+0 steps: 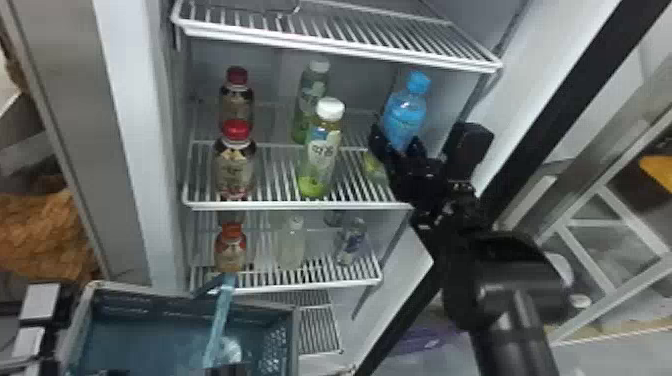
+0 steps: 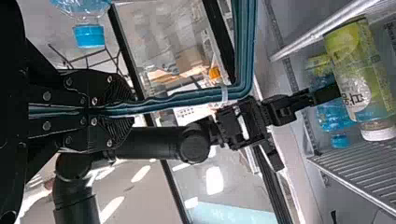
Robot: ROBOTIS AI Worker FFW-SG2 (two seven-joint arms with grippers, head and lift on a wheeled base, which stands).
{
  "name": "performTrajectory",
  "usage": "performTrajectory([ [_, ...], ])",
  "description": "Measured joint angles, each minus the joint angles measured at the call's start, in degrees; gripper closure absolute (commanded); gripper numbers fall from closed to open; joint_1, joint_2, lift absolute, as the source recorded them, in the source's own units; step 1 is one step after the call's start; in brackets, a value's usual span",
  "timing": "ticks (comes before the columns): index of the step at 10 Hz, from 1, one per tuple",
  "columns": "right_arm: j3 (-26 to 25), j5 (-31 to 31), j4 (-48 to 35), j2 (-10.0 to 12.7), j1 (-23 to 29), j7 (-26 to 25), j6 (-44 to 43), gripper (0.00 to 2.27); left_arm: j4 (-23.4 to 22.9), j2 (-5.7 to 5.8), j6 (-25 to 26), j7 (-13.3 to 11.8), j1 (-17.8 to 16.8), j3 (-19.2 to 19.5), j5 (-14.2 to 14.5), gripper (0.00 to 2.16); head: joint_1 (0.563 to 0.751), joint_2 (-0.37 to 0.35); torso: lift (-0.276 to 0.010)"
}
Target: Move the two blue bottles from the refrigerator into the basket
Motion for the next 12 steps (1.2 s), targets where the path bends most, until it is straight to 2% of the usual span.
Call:
performTrajectory([
  [6,-2.78,-3.57,-13.7,1.33,14.83,0.07,0.08,0.77,-0.85,0.26,-0.05,-0.05,0.56,0.21,0.18,1.2,0.695,-0.346,0.0],
  [12,1.2,-10.51,-28.01,1.35,29.95,2.22,1.07,0.78,-0.89,0.23,-0.29,-0.04,0.18,-1.06,1.97,1.2,0.695,-0.283,0.0],
])
